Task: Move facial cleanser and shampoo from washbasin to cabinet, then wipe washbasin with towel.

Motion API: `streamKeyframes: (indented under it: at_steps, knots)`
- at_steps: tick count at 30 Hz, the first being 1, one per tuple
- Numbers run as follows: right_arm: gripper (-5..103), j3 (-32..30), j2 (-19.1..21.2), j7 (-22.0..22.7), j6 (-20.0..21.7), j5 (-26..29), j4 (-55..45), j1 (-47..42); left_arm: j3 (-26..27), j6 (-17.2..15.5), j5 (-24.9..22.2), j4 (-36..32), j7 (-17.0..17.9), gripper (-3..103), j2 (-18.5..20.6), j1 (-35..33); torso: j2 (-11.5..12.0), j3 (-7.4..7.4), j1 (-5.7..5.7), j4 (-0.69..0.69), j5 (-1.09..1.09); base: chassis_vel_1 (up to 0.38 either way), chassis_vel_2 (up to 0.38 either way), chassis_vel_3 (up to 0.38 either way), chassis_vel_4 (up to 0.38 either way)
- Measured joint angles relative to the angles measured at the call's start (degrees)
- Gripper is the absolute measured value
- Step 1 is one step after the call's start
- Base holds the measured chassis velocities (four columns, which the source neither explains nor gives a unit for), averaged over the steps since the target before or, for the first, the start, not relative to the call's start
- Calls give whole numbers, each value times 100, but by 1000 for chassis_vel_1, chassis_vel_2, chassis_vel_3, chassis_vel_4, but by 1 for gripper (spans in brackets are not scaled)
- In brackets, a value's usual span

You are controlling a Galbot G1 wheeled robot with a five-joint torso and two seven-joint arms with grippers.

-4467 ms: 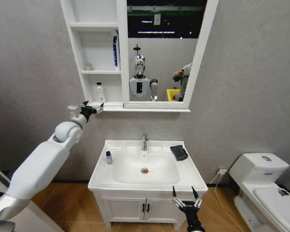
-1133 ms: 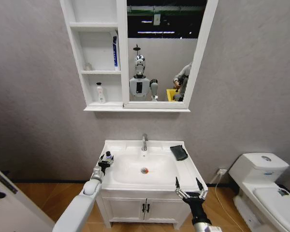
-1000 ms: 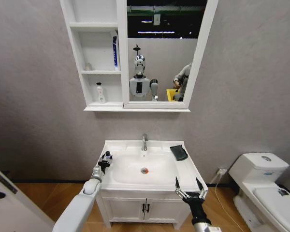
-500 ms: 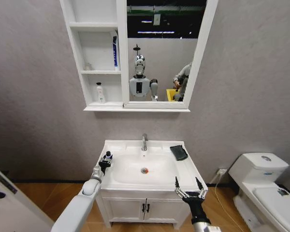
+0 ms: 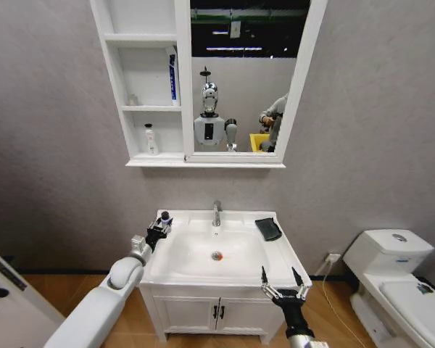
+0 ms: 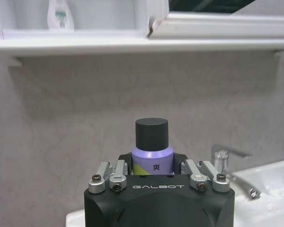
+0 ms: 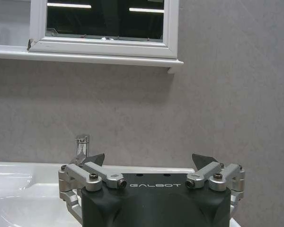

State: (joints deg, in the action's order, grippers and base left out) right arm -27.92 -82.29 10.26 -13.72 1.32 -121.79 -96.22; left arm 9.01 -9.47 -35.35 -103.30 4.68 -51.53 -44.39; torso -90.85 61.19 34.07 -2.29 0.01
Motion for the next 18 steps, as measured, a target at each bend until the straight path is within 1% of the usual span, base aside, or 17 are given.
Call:
streamKeyframes:
  at_steps: [1, 2, 4, 5, 7, 8, 9, 11, 12, 14, 15, 18]
  knots:
    - [100, 10, -6, 1, -2, -17, 1, 1, 18, -130, -222, -257, 86, 43, 177, 26, 0, 0, 0, 0, 0, 0, 0, 0, 0]
    - [100, 10, -6, 1, -2, -17, 1, 1, 18, -130, -222, -257, 86, 43, 177, 26, 0, 0, 0, 0, 0, 0, 0, 0, 0]
    - [100, 33, -20, 5, -3, -48, 2, 10, 48, -356, -633, -644, 286, 43, 486, 136, 0, 0, 0, 0, -1, 0, 0, 0, 0]
    - [100, 33, -20, 5, -3, -48, 2, 10, 48, -356, -633, -644, 286, 43, 486, 136, 0, 0, 0, 0, -1, 0, 0, 0, 0]
    - [100, 67, -40, 8, -3, -86, 1, 19, 36, -651, -1201, -985, 600, 43, 834, 410, 0, 0, 0, 1, -1, 0, 0, 0, 0]
    - [100, 85, -52, 10, -11, -114, -2, 18, 9, -783, -1422, -1065, 666, 43, 985, 582, 1, 0, 0, 0, -2, 0, 0, 0, 0]
    - [100, 85, -52, 10, -11, -114, -2, 18, 9, -783, -1422, -1065, 666, 43, 985, 582, 1, 0, 0, 0, -2, 0, 0, 0, 0]
    - [100, 108, -76, 13, -42, -144, -18, -11, -79, -997, -1740, -1078, 700, 43, 1240, 998, 1, 0, 0, 0, -1, 0, 0, 0, 0]
    - [100, 108, -76, 13, -42, -144, -18, -11, -79, -997, -1740, -1078, 700, 43, 1240, 998, 1, 0, 0, 0, -1, 0, 0, 0, 0]
    - [100, 108, -94, 16, -87, -153, -18, -47, -238, -1240, -2070, -985, 763, 43, 1401, 1461, 1, 0, 0, 0, -1, 0, 0, 0, 0]
    - [100, 108, -94, 16, -87, -153, -18, -47, -238, -1240, -2070, -985, 763, 43, 1401, 1461, 1, 0, 0, 0, -1, 0, 0, 0, 0]
    - [100, 84, -104, 32, -144, -153, -2, -98, -473, -1563, -2445, -833, 755, 43, 1500, 2072, 1, 0, 0, 0, -1, 0, 0, 0, 0]
